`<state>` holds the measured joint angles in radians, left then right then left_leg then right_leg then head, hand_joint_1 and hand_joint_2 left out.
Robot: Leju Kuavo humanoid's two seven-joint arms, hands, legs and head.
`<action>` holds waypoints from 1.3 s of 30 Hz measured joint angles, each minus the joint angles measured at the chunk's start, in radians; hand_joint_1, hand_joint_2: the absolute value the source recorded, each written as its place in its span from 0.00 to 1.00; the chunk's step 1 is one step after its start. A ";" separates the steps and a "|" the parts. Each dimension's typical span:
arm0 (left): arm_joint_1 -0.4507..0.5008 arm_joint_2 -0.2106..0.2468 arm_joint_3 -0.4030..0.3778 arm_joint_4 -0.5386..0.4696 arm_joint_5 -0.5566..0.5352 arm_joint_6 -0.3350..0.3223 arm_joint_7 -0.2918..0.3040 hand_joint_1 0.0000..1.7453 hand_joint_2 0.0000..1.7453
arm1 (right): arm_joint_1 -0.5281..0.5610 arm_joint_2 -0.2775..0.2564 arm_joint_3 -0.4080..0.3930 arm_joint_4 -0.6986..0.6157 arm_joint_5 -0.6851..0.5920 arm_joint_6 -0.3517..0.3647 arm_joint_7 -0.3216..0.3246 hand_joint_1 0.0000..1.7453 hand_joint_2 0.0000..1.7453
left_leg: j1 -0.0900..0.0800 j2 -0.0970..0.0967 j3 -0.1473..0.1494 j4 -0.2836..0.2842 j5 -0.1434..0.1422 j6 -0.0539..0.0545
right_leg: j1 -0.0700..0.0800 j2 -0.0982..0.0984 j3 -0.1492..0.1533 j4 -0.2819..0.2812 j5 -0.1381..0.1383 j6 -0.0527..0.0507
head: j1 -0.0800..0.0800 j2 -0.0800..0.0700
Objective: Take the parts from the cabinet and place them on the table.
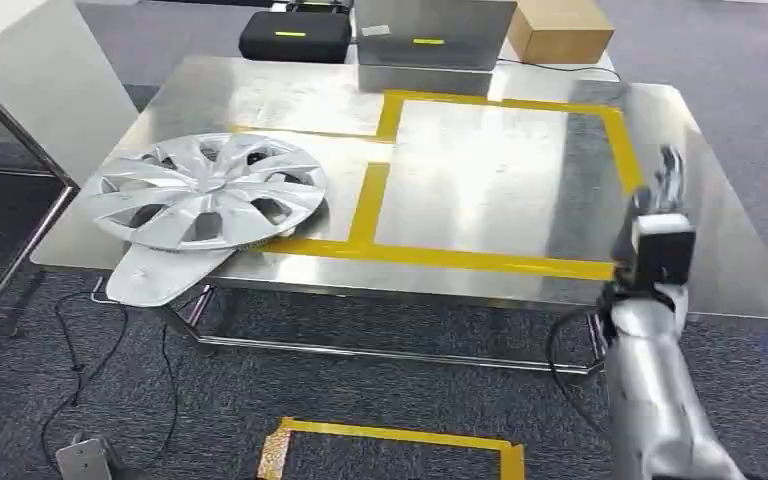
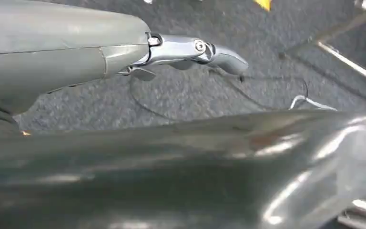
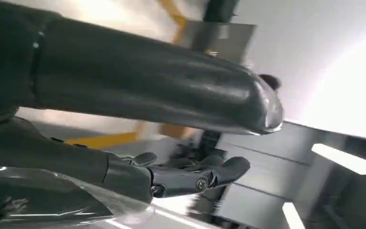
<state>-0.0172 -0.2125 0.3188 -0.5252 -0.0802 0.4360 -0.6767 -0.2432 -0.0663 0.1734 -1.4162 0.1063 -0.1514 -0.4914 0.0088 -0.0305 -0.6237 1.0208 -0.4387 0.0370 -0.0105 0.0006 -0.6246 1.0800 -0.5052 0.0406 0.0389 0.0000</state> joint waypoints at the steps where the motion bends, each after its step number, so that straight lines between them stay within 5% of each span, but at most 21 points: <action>1: 0.006 -0.001 0.014 -0.006 -0.010 0.000 0.000 0.00 0.00 | 0.062 0.015 -0.029 -0.027 -0.023 0.006 -0.013 0.00 0.00 | -0.001 0.001 0.000 0.001 -0.001 -0.002 | 0.000 -0.006 0.038 -0.068 0.010 -0.004 | 0.002 0.000; 4: 0.028 -0.003 0.072 -0.015 -0.051 -0.007 0.000 0.00 0.00 | 0.246 0.066 -0.106 -0.055 -0.018 0.017 -0.035 0.00 0.00 | -0.008 0.006 -0.001 0.004 -0.001 -0.016 | 0.006 0.000 0.049 -0.074 0.015 -0.007 | -0.005 0.000; 6: 0.051 -0.005 0.123 -0.028 -0.091 -0.024 0.000 0.00 0.00 | 0.335 0.110 -0.166 -0.055 -0.003 0.022 -0.046 0.00 0.00 | -0.008 0.008 0.001 0.007 -0.006 -0.028 | 0.000 -0.001 0.047 -0.081 0.026 -0.024 | -0.004 0.000; 8: 0.062 -0.009 0.181 -0.033 -0.133 -0.037 0.000 0.00 0.00 | 0.389 0.157 -0.242 -0.052 0.018 0.023 -0.040 0.00 0.00 | -0.005 0.016 -0.016 0.074 -0.090 -0.042 | -0.001 -0.003 0.042 -0.082 0.035 -0.038 | -0.012 0.000; 10: 0.063 -0.013 0.226 -0.038 -0.153 -0.043 0.000 0.00 0.00 | 0.424 0.189 -0.302 -0.047 0.032 0.031 -0.041 0.00 0.00 | -0.002 0.017 -0.060 0.229 -0.187 -0.049 | 0.000 -0.007 0.029 -0.081 0.044 -0.043 | -0.013 0.000; 12: 0.065 -0.017 0.258 -0.038 -0.176 -0.045 0.000 0.00 0.00 | 0.436 0.213 -0.345 -0.039 0.051 0.020 -0.016 0.00 0.00 | -0.002 0.017 -0.063 0.307 -0.226 -0.051 | 0.000 -0.005 0.008 -0.080 0.060 -0.043 | -0.014 0.000; 13: 0.063 -0.019 0.274 -0.038 -0.193 -0.047 0.000 0.00 0.00 | 0.436 0.227 -0.372 -0.025 0.066 0.012 -0.003 0.00 0.00 | -0.002 0.018 -0.026 0.272 -0.210 -0.049 | 0.001 -0.003 -0.003 -0.079 0.069 -0.041 | -0.014 0.000; 16: 0.048 -0.024 0.336 -0.038 -0.240 -0.053 0.000 0.00 0.00 | 0.426 0.262 -0.494 0.091 0.182 -0.036 -0.003 0.00 0.00 | -0.004 0.017 0.172 -0.014 -0.136 -0.032 | 0.002 -0.002 -0.025 -0.078 0.096 -0.033 | -0.013 0.000; 17: 0.042 -0.028 0.358 -0.038 -0.257 -0.053 0.000 0.00 0.00 | 0.414 0.269 -0.543 0.161 0.228 -0.059 -0.019 0.00 0.00 | -0.011 0.017 0.188 -0.052 -0.139 -0.031 | 0.010 -0.003 -0.030 -0.076 0.103 -0.026 | -0.014 0.000; 21: 0.037 -0.039 0.436 -0.026 -0.307 -0.062 0.000 0.00 0.00 | 0.354 0.268 -0.715 0.485 0.348 -0.104 -0.086 0.00 0.00 | -0.014 0.019 0.169 -0.051 -0.100 -0.007 | 0.004 0.000 -0.029 -0.097 0.145 -0.001 | -0.010 0.000; 22: 0.031 -0.040 0.455 -0.021 -0.316 -0.063 0.000 0.00 0.00 | 0.345 0.267 -0.754 0.559 0.368 -0.110 -0.098 0.00 0.00 | -0.006 0.029 0.157 -0.058 -0.083 0.000 | 0.000 0.003 -0.039 -0.089 0.126 0.002 | -0.013 0.000; 25: 0.027 -0.045 0.496 -0.007 -0.334 -0.072 0.000 0.00 0.00 | 0.317 0.265 -0.834 0.744 0.416 -0.113 -0.071 0.00 0.00 | -0.007 0.030 0.110 -0.060 -0.047 0.010 | -0.001 0.001 -0.090 0.095 -0.076 0.011 | 0.002 0.000; 26: 0.026 -0.045 0.507 0.001 -0.338 -0.072 0.000 0.00 0.00 | 0.309 0.263 -0.850 0.791 0.433 -0.112 -0.052 0.00 0.00 | -0.008 0.034 0.095 -0.059 -0.035 0.009 | -0.001 0.001 -0.101 0.170 -0.112 0.013 | 0.002 0.000; 27: 0.025 -0.045 0.519 0.009 -0.340 -0.073 0.000 0.00 0.00 | 0.301 0.262 -0.862 0.836 0.444 -0.111 -0.037 0.00 0.00 | -0.008 0.037 0.077 -0.057 -0.023 0.007 | -0.001 0.001 -0.099 0.224 -0.114 0.014 | 0.002 0.000; 29: 0.023 -0.044 0.535 0.020 -0.346 -0.073 0.000 0.00 0.00 | 0.292 0.258 -0.879 0.902 0.461 -0.111 -0.011 0.00 0.00 | -0.007 0.042 0.049 -0.050 -0.005 0.002 | -0.002 0.000 -0.037 0.201 -0.046 0.016 | 0.002 0.000; 30: 0.020 -0.044 0.542 0.027 -0.352 -0.071 0.001 0.00 0.00 | 0.287 0.256 -0.884 0.928 0.477 -0.110 0.022 0.00 0.00 | -0.005 0.042 0.034 -0.044 0.002 -0.002 | -0.002 0.000 0.023 0.136 -0.014 0.018 | 0.001 0.000; 31: 0.016 -0.044 0.550 0.037 -0.362 -0.066 0.001 0.00 0.00 | 0.279 0.252 -0.890 0.961 0.496 -0.103 0.073 0.00 0.00 | -0.004 0.041 0.026 -0.035 0.009 -0.008 | -0.003 0.000 0.104 0.033 -0.011 0.018 | 0.003 0.000; 32: 0.013 -0.043 0.557 0.042 -0.369 -0.062 0.001 0.00 0.00 | 0.271 0.252 -0.893 0.986 0.509 -0.089 0.118 0.00 0.00 | -0.007 0.041 0.016 -0.027 0.012 -0.013 | -0.003 0.000 0.183 -0.066 -0.040 0.016 | 0.005 0.000; 33: 0.008 -0.043 0.562 0.050 -0.375 -0.058 0.001 0.00 0.00 | 0.264 0.251 -0.896 1.006 0.520 -0.075 0.154 0.00 0.00 | -0.009 0.042 0.011 -0.018 0.018 -0.018 | -0.001 0.001 0.228 -0.138 -0.064 0.008 | 0.006 0.000; 37: -0.010 -0.029 0.593 0.088 -0.394 -0.045 0.001 0.00 0.00 | 0.259 0.243 -0.904 1.087 0.564 -0.013 0.259 0.00 0.00 | -0.004 0.041 -0.005 -0.016 0.037 -0.039 | -0.003 -0.004 0.191 -0.138 -0.053 -0.025 | 0.005 0.000; 39: -0.012 -0.026 0.599 0.104 -0.403 -0.034 0.000 0.00 0.00 | 0.259 0.240 -0.904 1.105 0.590 0.006 0.282 0.00 0.00 | -0.002 0.039 -0.028 0.067 -0.078 -0.049 | 0.000 -0.009 0.171 -0.135 -0.035 -0.041 | -0.003 0.000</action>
<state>-0.0290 -0.2388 0.9175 -0.4215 -0.4830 0.4025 -0.6764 0.0163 0.1732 -0.7309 -0.3116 0.6959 -0.1457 -0.2090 0.0071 0.0085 -0.6515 1.0874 -0.5172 -0.0124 -0.0107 -0.0079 -0.4537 0.9445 -0.5403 -0.0006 0.0358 0.0000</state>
